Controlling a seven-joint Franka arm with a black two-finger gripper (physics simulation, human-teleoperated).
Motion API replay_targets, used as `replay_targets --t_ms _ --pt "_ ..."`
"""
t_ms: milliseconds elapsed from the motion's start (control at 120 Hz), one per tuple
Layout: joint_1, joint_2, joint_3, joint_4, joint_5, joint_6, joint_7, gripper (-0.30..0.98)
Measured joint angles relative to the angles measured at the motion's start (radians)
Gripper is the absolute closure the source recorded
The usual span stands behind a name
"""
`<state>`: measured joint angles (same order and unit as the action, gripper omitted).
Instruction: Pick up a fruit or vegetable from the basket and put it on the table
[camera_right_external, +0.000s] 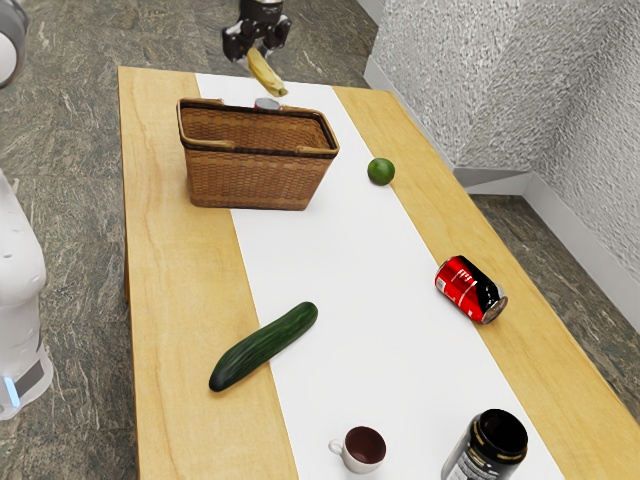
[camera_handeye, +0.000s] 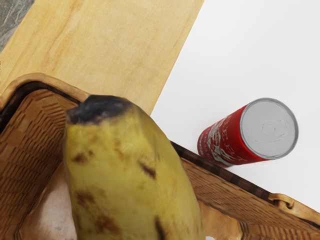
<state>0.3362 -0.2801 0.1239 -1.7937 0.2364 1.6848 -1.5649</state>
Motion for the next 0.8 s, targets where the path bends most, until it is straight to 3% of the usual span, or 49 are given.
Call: replay_targets --t_ms 183,375,583,692,800 --pt "-0.004 0.019 -0.175 0.078 0.039 -0.057 -0.016 0.55" --pt "-0.008 0.089 -0.36 0.1 -0.034 -0.066 -0.063 0.55" --pt "-0.02 0.118 -0.395 0.106 -0.079 -0.045 -0.109 0.57" --pt "-0.035 0.118 -0.4 0.102 -0.092 -0.033 -0.127 0.28" --pt "-0.037 0.106 -0.4 0.082 -0.098 -0.027 -0.143 0.13"
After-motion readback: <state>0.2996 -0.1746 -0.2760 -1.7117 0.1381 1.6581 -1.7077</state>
